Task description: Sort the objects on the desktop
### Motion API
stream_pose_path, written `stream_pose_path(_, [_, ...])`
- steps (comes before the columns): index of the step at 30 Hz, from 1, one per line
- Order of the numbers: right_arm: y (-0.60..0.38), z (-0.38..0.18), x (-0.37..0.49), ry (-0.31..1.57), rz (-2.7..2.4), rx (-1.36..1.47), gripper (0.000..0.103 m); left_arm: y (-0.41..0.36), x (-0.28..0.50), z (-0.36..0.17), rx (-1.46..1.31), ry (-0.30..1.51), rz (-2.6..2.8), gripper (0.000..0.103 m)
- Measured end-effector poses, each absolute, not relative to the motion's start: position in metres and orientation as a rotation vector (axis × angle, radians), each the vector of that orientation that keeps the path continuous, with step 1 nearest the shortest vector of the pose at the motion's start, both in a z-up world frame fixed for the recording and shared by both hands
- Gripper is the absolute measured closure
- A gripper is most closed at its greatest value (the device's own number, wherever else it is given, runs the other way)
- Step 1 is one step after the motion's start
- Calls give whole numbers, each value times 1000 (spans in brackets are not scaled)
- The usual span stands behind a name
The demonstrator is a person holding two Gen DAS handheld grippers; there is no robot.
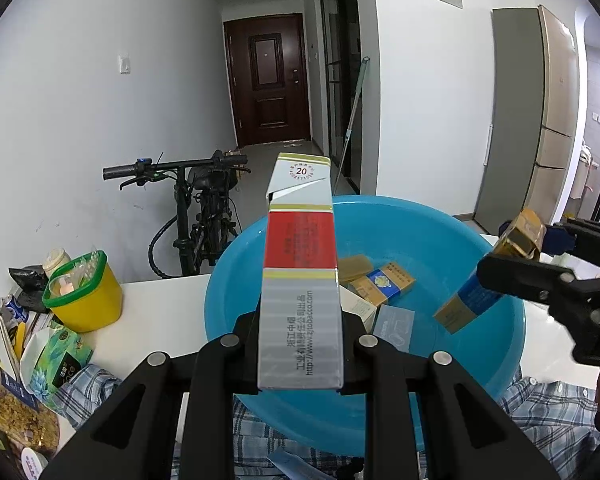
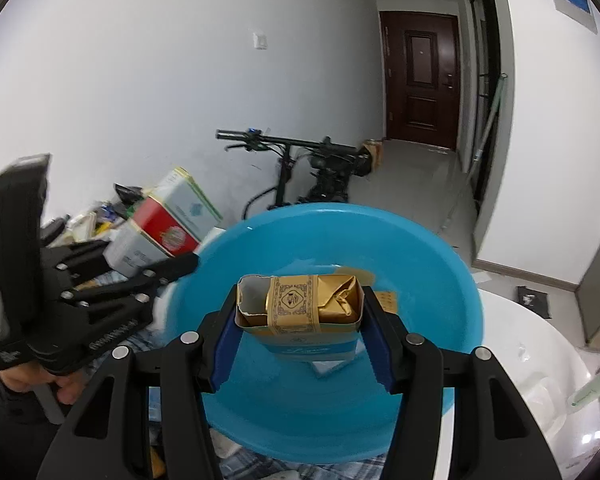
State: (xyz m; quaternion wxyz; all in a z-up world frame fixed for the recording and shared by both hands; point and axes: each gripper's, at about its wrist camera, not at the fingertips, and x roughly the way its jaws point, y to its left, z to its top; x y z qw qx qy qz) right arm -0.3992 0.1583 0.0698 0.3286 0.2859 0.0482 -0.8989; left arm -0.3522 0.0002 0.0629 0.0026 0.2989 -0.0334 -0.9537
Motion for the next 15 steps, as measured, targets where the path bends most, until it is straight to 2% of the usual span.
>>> stream_pose_path(15, [156,73,-398,99,-2321,736,49,4,-345,72,911,-123,-2998,79])
